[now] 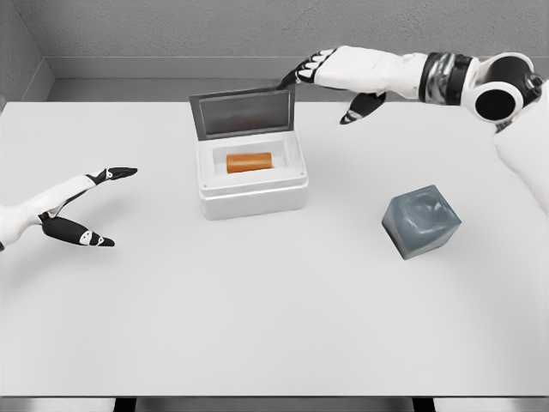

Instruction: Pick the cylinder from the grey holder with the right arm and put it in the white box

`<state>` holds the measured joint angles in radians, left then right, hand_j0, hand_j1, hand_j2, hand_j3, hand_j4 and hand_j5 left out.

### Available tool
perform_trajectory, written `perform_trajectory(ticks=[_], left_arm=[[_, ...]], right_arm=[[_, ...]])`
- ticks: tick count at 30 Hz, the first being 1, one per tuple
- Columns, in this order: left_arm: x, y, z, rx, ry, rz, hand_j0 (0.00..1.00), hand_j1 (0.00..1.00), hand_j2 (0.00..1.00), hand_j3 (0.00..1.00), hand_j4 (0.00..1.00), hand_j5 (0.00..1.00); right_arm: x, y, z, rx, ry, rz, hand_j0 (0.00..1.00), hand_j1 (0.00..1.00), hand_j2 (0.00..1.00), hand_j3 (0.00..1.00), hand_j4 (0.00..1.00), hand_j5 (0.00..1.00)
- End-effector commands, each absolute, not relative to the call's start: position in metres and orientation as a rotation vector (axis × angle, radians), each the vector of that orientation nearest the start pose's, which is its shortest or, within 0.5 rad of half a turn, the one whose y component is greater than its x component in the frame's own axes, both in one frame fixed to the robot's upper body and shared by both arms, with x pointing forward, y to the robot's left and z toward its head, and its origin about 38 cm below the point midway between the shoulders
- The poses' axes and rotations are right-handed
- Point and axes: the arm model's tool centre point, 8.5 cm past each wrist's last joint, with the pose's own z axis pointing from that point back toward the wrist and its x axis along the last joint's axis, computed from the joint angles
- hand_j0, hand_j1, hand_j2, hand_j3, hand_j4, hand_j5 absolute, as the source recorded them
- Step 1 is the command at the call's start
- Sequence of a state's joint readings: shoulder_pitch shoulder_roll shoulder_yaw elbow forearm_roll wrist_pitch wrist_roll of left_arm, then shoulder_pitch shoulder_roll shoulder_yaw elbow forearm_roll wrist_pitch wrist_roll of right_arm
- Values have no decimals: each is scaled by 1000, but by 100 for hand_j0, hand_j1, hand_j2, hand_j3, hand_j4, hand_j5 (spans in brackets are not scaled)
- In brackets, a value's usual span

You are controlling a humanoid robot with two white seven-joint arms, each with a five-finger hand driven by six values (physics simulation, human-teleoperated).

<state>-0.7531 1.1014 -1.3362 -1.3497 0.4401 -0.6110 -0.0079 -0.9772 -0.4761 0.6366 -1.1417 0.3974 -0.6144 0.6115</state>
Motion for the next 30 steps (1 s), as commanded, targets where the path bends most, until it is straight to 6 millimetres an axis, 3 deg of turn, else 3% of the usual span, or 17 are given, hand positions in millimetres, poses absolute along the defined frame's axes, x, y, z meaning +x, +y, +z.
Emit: perform_trajectory(ticks=[1, 4, 6, 7, 10, 12, 15, 18, 22, 30], left_arm=[[386, 387, 143, 30, -1503, -1236, 100, 100, 100, 100, 100, 100], [387, 388, 145, 34, -1508, -1230, 100, 100, 100, 100, 100, 100], [398, 382, 162, 40, -1556, -1226, 99, 99, 99, 99, 99, 99], [407, 367, 169, 2, -1602, -1192, 98, 98, 98, 98, 98, 98], [431, 344, 200, -66, -1698, -1131, 91, 91, 91, 91, 91, 91], [449, 302, 215, -175, -1768, -1136, 93, 93, 93, 93, 93, 93], [465, 276, 220, -179, -1753, -1112, 94, 94, 94, 94, 94, 94], [478, 268, 222, -143, -1706, -1070, 94, 94, 94, 94, 94, 94], [489, 278, 226, -105, -1713, -1019, 94, 94, 94, 94, 94, 94], [486, 260, 224, -176, -1706, -1075, 94, 94, 94, 94, 94, 94]], right_arm=[[521, -261, 304, -496, -1569, 1972, 100, 100, 100, 100, 100, 100], [512, -311, 287, -528, -1476, 1917, 100, 100, 100, 100, 100, 100], [508, -324, 279, -529, -1439, 1914, 100, 100, 100, 100, 100, 100], [506, -327, 274, -524, -1426, 1913, 100, 100, 100, 100, 100, 100], [503, -330, 266, -513, -1408, 1913, 100, 100, 100, 100, 100, 100], [503, -328, 265, -510, -1409, 1918, 100, 100, 100, 100, 100, 100], [502, -327, 264, -505, -1410, 1921, 100, 100, 100, 100, 100, 100], [502, -326, 263, -503, -1410, 1923, 100, 100, 100, 100, 100, 100], [503, -326, 264, -504, -1411, 1923, 100, 100, 100, 100, 100, 100], [503, -324, 264, -503, -1415, 1924, 100, 100, 100, 100, 100, 100]])
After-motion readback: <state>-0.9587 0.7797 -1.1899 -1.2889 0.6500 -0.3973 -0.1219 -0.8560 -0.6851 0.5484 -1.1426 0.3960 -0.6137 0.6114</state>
